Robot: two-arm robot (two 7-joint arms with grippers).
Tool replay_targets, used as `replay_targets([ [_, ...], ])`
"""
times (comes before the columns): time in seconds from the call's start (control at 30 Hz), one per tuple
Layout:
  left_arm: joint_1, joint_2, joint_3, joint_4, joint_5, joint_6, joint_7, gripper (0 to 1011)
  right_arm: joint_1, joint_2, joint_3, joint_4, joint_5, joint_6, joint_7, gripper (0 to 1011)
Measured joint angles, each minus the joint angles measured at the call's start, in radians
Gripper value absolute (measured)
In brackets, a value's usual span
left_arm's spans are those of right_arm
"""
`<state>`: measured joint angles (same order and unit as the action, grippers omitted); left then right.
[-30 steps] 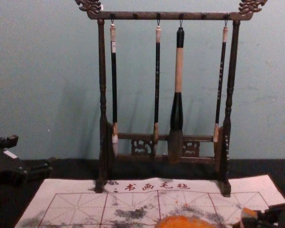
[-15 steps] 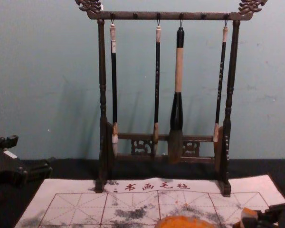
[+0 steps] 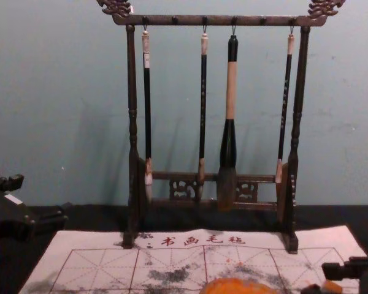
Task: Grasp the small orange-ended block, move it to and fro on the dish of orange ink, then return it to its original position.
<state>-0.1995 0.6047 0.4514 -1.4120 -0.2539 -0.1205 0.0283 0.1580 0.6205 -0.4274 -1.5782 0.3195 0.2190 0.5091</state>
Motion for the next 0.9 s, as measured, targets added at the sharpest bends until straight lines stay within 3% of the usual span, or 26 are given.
replay_targets([
  [0.53,0.0,0.0,0.0,0.0,0.0,0.0,0.0,1001,0.0,0.0,0.0,0.0,0.0,0.0,0.0,1002],
  [0.8,0.0,0.0,0.0,0.0,0.0,0.0,0.0,1001,-0.007,0.0,0.002,-0.005,-0.006,-0.017,-0.009,1002],
  [0.9,0.0,0.0,0.0,0.0,0.0,0.0,0.0,1001,-0.036,-0.012,0.037,-0.028,-0.01,-0.081,-0.047,1002],
])
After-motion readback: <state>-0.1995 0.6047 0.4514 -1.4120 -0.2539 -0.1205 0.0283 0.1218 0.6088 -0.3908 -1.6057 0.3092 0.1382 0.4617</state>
